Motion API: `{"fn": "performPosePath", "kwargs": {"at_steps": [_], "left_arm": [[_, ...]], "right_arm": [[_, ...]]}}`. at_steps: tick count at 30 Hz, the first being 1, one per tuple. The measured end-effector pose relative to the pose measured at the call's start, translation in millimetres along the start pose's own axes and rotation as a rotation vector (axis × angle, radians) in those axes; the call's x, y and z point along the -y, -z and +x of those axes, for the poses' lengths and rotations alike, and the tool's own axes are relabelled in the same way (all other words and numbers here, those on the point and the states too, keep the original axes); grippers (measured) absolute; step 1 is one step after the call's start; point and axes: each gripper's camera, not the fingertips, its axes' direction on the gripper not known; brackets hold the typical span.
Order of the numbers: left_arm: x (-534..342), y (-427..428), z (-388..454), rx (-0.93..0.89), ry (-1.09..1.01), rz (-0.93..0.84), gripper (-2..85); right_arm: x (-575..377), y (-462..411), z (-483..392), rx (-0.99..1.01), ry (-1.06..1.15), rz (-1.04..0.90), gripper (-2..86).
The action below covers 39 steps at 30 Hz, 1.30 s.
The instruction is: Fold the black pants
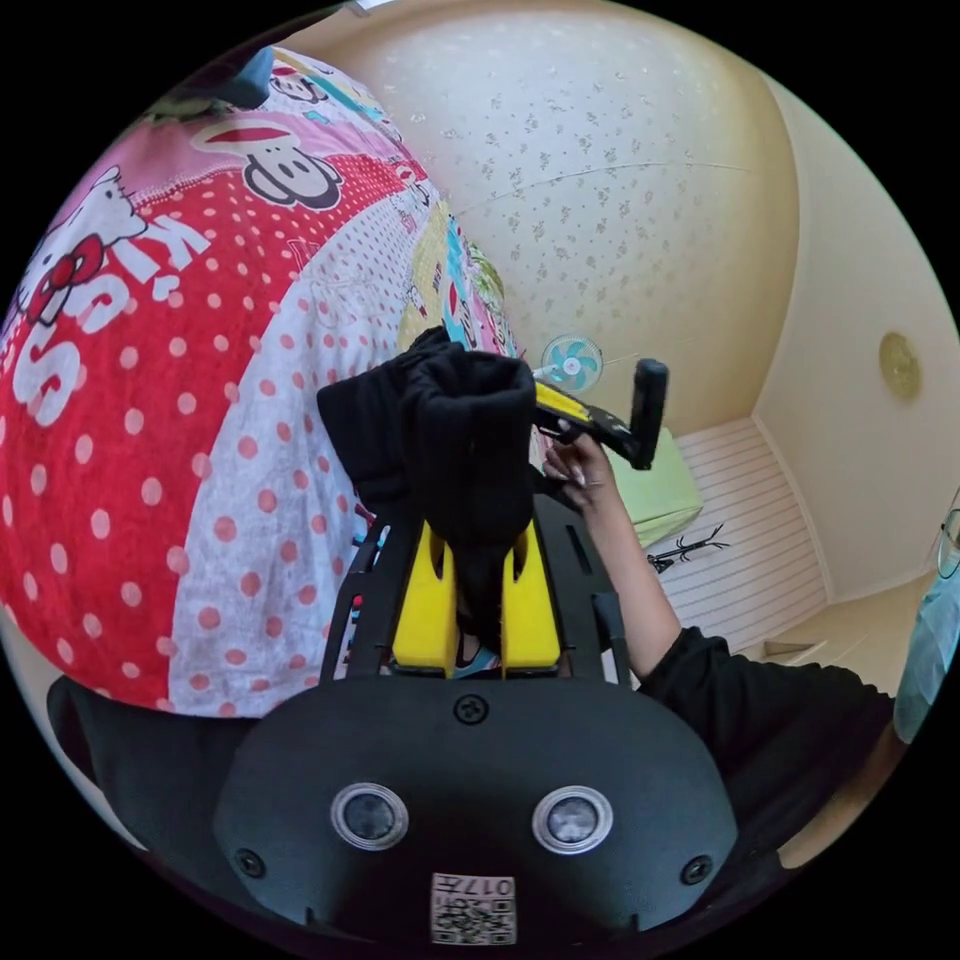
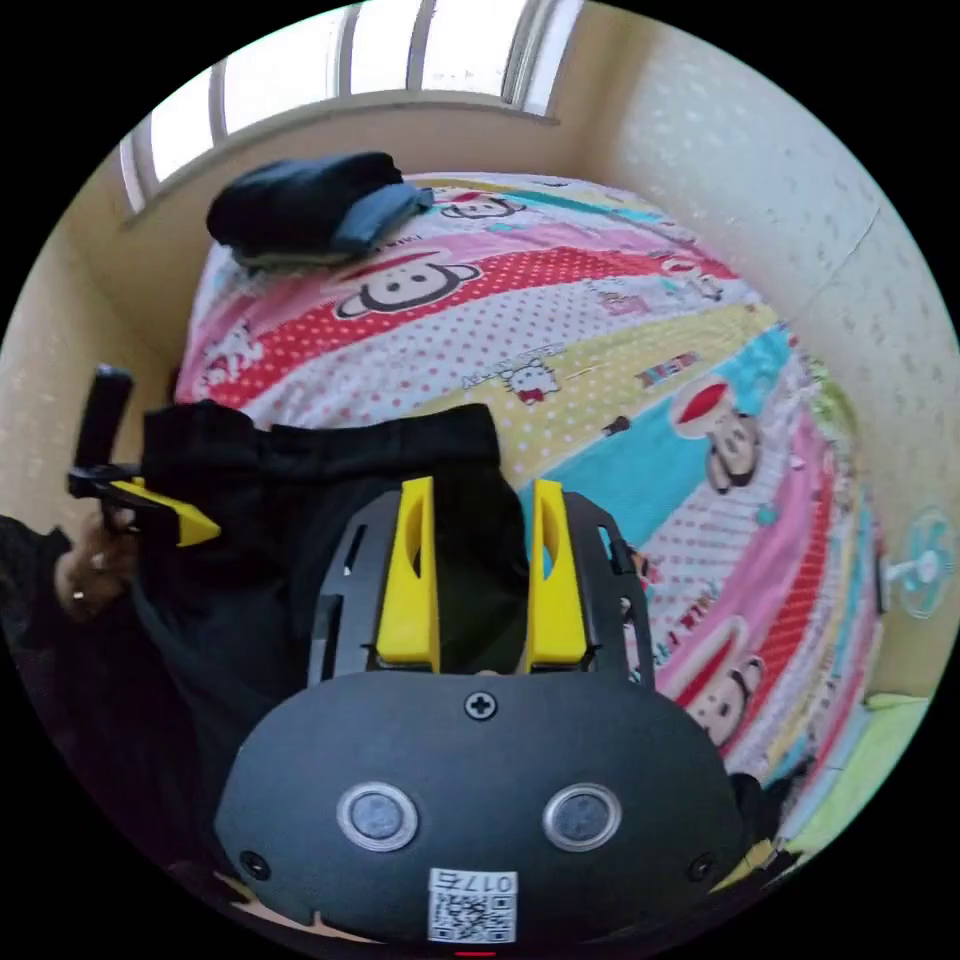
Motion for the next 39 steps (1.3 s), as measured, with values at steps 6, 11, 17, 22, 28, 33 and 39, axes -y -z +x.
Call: {"fn": "performPosePath", "kwargs": {"at_steps": [6, 11, 17, 22, 28, 33, 39], "left_arm": [[-51.2, -38.2, 0.3, 0.038, -0.012, -0.016, 6.2], [-120.1, -52.0, 14.7, 0.148, -0.004, -0.004, 4.4], [-175.6, -23.5, 142.0, 0.440, -0.285, 0.059, 3.6], [-215.1, -19.4, 290.1, 0.720, -0.557, 0.262, 3.5], [-286.4, -31.9, 430.6, 0.800, -0.794, 0.443, 3.4], [-341.5, -42.5, 509.6, 0.834, -0.934, 0.532, 3.1], [-402.3, -50.6, 592.5, 0.880, -1.085, 0.672, 2.7]], "right_arm": [[-22.6, -14.1, 38.9, 0.145, -0.087, -0.109, 13.4], [-31.2, 47.7, -8.7, -0.015, -0.092, -0.267, 4.0], [-91.1, 304.1, -112.1, -0.299, -0.162, 0.381, 2.4], [-132.1, 468.8, -181.6, -0.482, -0.189, 0.702, 2.0], [-165.4, 611.5, -252.9, -0.712, -0.193, 0.956, 1.9], [-189.6, 719.9, -284.2, -0.725, -0.205, 1.120, 1.9], [-209.6, 818.4, -324.6, -0.765, -0.170, 1.278, 2.0]]}}
